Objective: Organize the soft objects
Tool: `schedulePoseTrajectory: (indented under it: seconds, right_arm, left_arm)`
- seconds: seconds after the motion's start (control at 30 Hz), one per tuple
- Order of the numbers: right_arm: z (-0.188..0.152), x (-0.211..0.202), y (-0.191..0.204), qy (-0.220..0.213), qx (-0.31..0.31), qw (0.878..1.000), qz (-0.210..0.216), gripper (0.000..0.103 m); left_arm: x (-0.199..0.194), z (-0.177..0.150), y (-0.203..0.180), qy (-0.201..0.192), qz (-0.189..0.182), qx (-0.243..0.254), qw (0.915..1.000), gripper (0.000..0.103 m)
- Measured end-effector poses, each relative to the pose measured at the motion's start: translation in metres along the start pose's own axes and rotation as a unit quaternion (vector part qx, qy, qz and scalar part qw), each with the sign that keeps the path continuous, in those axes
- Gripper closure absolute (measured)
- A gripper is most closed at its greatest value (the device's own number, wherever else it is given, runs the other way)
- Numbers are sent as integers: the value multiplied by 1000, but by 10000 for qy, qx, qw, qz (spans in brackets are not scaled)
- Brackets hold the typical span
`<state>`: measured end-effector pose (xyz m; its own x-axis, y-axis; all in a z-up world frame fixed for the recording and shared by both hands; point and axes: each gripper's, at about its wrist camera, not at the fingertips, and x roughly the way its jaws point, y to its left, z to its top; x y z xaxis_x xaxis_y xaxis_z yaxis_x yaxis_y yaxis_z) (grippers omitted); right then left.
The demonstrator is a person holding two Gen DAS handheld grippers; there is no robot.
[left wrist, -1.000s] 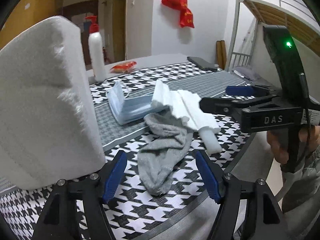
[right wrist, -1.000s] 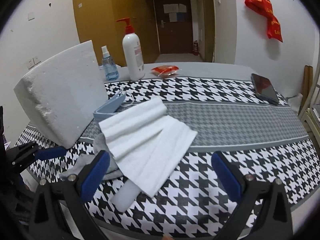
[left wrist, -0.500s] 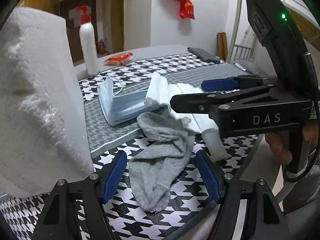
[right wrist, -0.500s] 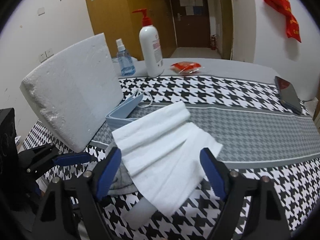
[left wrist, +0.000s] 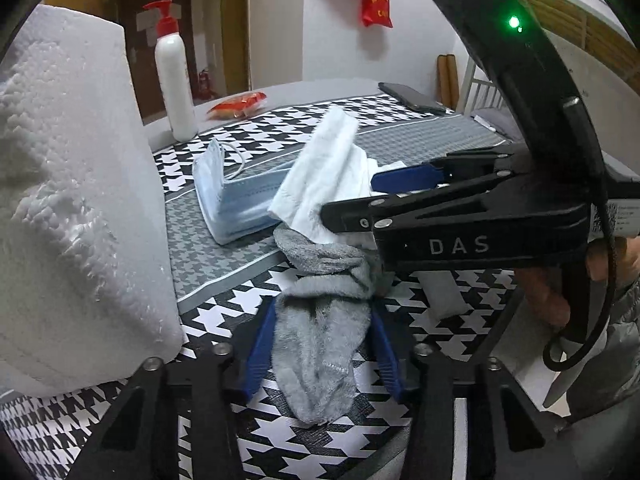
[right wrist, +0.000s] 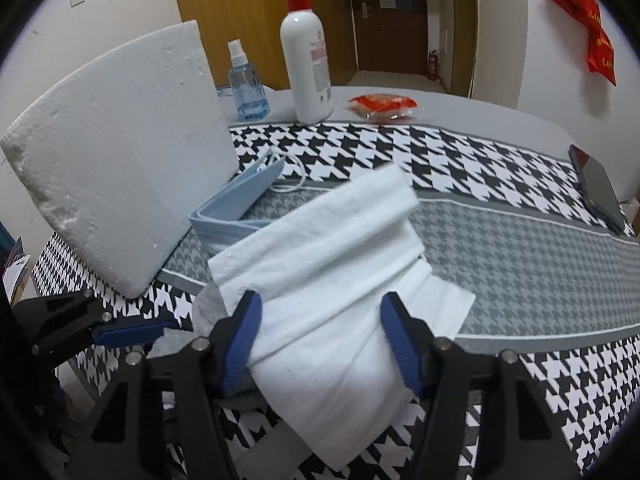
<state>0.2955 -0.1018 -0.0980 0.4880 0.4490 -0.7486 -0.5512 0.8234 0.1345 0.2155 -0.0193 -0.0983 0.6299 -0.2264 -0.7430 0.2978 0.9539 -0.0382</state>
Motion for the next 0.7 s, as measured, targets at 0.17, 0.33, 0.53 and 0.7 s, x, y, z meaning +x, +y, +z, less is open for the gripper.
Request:
schedulePoseTrajectory:
  seconds: [0.17, 0.33, 0.53, 0.7]
  right_arm:
    - [-1, 3, -1, 2, 21, 9999, -160, 62]
    - [0, -2, -10, -97, 207, 9996, -150, 85]
    - [-1, -26, -14, -431, 226, 9987, -148, 90]
    - [-1, -42, -18, -596, 289, 9974, -287, 90]
  left_arm:
    - [0, 1, 4, -17, 32, -61, 10000, 68]
    - [0, 2, 5, -23, -7, -105, 9999, 85]
    - [-4, 2, 6, -109, -88, -182, 9997, 90]
    - [-13, 1, 4, -208, -52, -156, 9996, 90]
